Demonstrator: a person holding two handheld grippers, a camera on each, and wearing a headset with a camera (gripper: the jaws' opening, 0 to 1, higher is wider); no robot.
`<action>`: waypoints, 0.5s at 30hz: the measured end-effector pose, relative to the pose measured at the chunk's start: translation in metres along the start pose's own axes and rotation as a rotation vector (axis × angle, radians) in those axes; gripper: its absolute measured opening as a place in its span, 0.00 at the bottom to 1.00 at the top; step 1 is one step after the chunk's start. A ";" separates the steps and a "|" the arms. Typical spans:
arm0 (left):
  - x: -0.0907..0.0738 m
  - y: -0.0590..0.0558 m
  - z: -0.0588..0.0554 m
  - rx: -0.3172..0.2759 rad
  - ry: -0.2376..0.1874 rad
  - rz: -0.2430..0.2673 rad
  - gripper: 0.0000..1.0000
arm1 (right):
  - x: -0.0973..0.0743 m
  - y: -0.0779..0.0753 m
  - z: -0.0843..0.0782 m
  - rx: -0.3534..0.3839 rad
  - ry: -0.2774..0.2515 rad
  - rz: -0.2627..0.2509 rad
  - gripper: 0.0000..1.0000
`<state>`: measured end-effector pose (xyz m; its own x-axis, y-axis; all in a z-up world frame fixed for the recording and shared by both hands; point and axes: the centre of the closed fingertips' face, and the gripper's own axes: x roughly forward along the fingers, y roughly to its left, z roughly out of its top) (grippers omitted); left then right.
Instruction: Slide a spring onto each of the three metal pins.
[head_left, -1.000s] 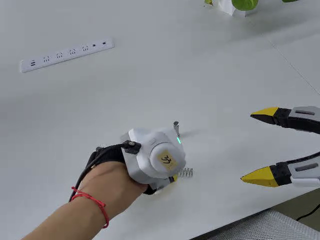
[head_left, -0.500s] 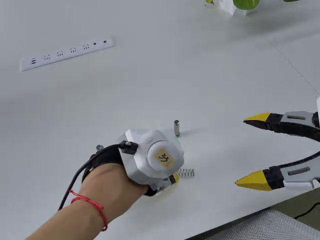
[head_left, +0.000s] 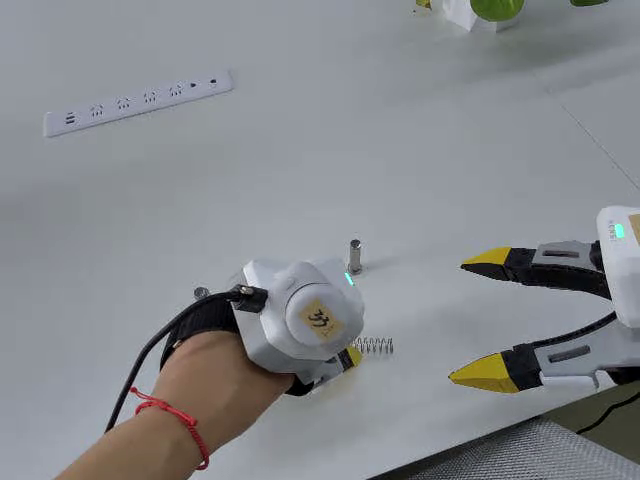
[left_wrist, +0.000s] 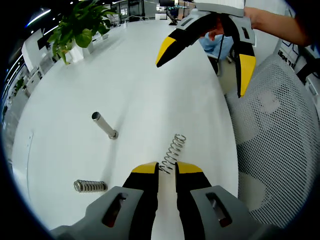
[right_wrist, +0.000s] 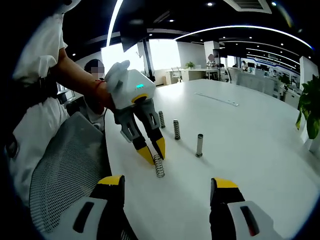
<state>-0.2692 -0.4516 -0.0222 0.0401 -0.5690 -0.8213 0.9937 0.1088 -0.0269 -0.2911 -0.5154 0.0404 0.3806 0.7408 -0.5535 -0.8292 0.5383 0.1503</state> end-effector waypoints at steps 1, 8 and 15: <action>-0.001 -0.001 0.001 -0.004 -0.008 0.000 0.09 | 0.001 0.001 0.001 -0.002 0.001 0.002 0.67; -0.019 -0.003 0.018 -0.035 -0.094 0.007 0.09 | 0.002 0.009 0.017 -0.039 -0.007 0.034 0.57; -0.044 -0.001 0.035 -0.091 -0.203 0.026 0.09 | 0.001 0.015 0.036 -0.075 -0.010 0.059 0.49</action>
<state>-0.2687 -0.4553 0.0339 0.0951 -0.7168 -0.6908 0.9789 0.1934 -0.0659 -0.2888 -0.4923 0.0712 0.3339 0.7744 -0.5374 -0.8786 0.4622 0.1200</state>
